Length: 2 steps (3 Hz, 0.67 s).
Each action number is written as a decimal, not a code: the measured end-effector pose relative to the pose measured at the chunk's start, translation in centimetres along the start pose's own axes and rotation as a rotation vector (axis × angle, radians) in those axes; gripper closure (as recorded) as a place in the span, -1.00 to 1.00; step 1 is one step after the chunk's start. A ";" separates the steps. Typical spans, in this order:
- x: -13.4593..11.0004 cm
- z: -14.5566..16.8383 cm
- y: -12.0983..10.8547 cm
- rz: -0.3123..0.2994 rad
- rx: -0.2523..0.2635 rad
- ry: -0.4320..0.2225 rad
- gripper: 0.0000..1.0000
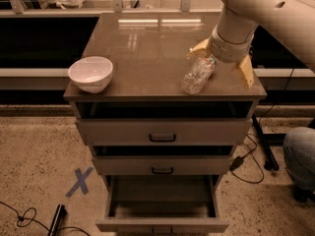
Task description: Place water bottle into bottom drawer
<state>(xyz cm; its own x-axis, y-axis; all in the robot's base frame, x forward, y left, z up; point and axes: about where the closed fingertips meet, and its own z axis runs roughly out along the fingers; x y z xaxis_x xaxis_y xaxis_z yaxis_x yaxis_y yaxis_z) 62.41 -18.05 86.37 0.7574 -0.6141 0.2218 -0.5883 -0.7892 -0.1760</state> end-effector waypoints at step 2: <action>-0.6 3.9 -1.6 -0.154 0.046 -0.085 -0.62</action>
Offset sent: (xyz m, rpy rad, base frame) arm 0.0206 0.0242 -0.0484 0.0472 0.0525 0.2424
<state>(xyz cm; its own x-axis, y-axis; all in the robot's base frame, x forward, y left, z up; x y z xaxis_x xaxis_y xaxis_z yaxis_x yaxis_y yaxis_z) 63.99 -16.45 82.80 0.8598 -0.4822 0.1682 -0.4516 -0.8717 -0.1905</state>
